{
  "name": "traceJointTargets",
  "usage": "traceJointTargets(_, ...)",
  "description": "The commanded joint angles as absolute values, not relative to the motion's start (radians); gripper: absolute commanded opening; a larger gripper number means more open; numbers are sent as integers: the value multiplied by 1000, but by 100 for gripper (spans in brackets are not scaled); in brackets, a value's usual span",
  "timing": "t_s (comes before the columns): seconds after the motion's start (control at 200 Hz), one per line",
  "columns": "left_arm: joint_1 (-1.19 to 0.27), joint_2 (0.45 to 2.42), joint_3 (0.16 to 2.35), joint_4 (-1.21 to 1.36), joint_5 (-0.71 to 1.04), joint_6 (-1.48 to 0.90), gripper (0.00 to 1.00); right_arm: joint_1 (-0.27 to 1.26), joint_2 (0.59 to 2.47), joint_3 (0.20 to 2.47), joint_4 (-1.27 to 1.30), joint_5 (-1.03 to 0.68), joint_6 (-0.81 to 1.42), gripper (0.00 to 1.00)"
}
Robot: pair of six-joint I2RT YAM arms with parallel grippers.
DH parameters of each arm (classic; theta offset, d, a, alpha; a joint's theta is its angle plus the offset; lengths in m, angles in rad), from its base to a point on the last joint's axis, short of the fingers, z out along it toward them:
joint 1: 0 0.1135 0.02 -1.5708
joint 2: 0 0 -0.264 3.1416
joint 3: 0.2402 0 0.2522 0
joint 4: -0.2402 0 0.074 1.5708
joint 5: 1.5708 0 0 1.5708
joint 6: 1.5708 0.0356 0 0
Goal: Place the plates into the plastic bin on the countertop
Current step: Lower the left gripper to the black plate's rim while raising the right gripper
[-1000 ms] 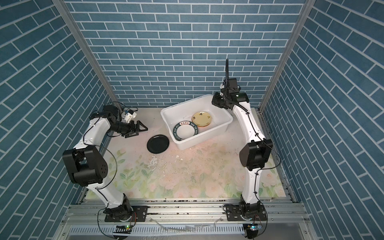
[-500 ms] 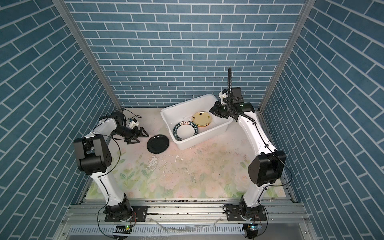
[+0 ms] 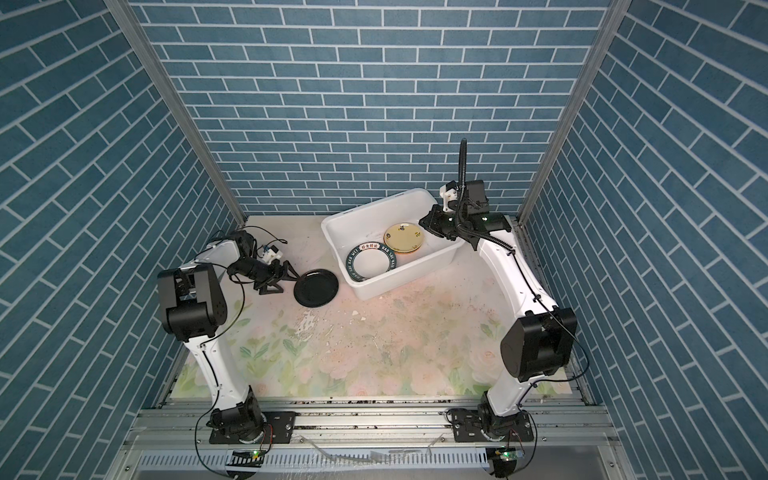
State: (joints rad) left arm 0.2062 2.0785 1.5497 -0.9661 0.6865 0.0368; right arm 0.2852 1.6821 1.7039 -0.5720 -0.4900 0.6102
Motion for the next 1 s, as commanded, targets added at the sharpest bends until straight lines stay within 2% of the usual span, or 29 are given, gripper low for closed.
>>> traceJointTargets(0.0, 199, 2108, 1572, -976, 704, 42, 85, 282, 1634, 1680, -541, -499, 641, 9)
traceJointTargets(0.535, 170, 2190, 1609, -977, 710, 50, 76, 282, 1657, 1689, -527, -499, 661, 7)
traceJointTargets(0.67, 162, 2208, 1615, -977, 718, 53, 69, 282, 1663, 1687, -520, -503, 667, 7)
traceJointTargets(0.745, 160, 2209, 1617, -977, 719, 57, 61, 282, 1666, 1689, -521, -505, 667, 7)
traceJointTargets(0.995, 153, 2225, 1611, -976, 724, 64, 54, 282, 1666, 1679, -508, -508, 673, 6)
